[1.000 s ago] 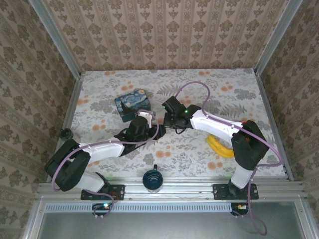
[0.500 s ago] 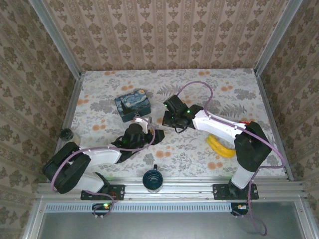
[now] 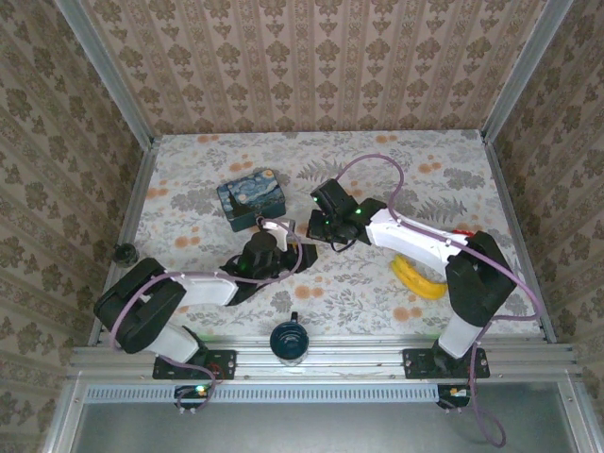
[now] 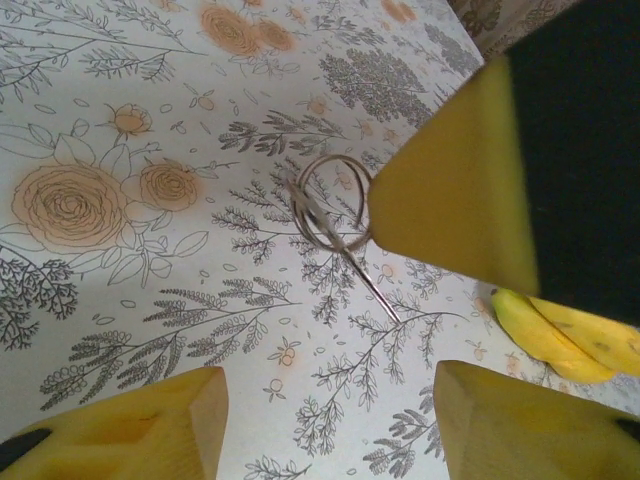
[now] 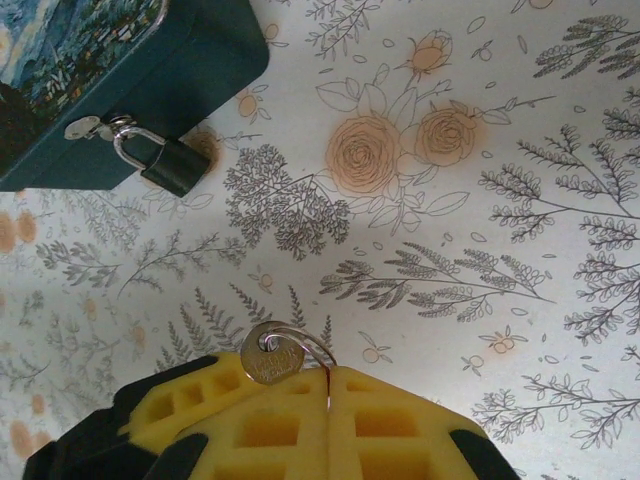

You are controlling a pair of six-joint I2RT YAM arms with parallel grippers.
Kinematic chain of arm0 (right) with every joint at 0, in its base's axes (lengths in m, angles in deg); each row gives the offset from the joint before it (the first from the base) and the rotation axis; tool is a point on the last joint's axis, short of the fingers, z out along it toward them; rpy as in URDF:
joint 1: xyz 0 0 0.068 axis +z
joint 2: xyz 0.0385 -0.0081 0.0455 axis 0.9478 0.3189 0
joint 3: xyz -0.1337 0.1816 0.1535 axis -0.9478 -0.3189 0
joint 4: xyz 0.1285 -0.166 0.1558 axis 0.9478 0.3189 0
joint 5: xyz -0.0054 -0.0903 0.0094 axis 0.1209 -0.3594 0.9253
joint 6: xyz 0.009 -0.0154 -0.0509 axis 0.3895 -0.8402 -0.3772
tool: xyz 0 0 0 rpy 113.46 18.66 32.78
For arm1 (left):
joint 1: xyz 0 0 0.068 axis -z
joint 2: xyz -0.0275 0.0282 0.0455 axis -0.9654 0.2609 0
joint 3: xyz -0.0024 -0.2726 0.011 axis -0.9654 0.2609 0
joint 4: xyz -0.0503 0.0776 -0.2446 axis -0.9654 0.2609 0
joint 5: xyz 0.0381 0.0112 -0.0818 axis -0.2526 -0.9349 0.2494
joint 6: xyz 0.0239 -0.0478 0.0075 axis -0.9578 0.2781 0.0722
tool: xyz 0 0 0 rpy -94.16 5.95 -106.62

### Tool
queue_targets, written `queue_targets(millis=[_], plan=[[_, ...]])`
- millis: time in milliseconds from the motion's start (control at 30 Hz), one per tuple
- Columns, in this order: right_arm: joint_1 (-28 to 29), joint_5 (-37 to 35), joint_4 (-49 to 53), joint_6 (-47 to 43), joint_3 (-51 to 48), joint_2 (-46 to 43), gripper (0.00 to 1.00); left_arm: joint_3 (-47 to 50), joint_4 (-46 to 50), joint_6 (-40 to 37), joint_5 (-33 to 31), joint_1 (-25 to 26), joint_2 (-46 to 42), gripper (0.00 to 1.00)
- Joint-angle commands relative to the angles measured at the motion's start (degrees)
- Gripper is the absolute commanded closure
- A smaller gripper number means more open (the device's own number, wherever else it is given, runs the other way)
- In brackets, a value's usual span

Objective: Unlock a padlock with a key

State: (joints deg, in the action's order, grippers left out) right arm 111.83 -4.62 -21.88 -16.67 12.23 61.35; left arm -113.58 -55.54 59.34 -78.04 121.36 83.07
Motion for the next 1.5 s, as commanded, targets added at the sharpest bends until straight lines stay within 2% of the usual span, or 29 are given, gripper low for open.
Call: queue_targets(millis=[0,100,300,533,667,700,767,900,1000,1100,1133,1300,1467], plan=[[-0.17,2.98,-0.16,1.38,-1.49,-2.41,1.0,-1.3,-4.27,-0.59,-2.58,0.26,1.44,0.51],[-0.17,3.4,0.67,1.36,-2.83,-3.47,1.0,-1.29,-6.09,-0.31,-3.33,0.06,1.92,0.63],[-2.12,1.86,0.43,1.09,-7.29,-7.27,1.0,-0.34,-2.88,-2.72,-3.45,-0.75,-1.63,1.0],[-4.36,5.29,-2.12,-2.87,-9.12,-10.29,1.0,0.25,10.32,-11.96,0.05,-2.83,-10.76,1.0],[-5.15,7.08,0.8,-5.56,-7.76,-10.43,1.0,-1.03,17.03,-16.75,2.79,-4.09,-14.99,1.0],[-5.31,7.15,2.09,-6.18,-7.14,-10.42,1.0,-1.2,17.98,-16.94,3.31,-4.4,-15.76,0.99],[-5.6,8.37,3.72,-7.03,-6.42,-10.37,1.0,-0.99,16.95,-16.79,4.81,-4.51,-16.71,0.75],[-6.04,12.67,3.35,-7.27,-6.08,-10.51,1.0,-0.41,12.41,-17.99,6.23,-2.34,-15.6,0.35],[-6.32,13.53,4.81,-8.21,-5.49,-9.65,1.0,-0.48,11.67,-16.51,3.28,-1.5,-13.97,0.24],[-6.32,7.51,13.92,-10.32,-3.01,-7.33,1.0,0.09,10.3,-14.75,1.12,-1.57,-13.74,0.04],[-6.25,5.89,15.94,-10.92,-2.55,-6.52,1.0,0.19,10.36,-14.4,0.08,-1.59,-13.97,0.0],[-5.01,-6.12,25.74,-13.24,0.33,-0.41,1.0,0.96,14.54,-12.95,-7.12,-2.14,-16.13,0.0],[-4.02,-9.3,27.25,-14.75,3.2,5.73,1.0,2.22,19.29,-11.89,-11.2,-4.03,-20.18,0.0]])
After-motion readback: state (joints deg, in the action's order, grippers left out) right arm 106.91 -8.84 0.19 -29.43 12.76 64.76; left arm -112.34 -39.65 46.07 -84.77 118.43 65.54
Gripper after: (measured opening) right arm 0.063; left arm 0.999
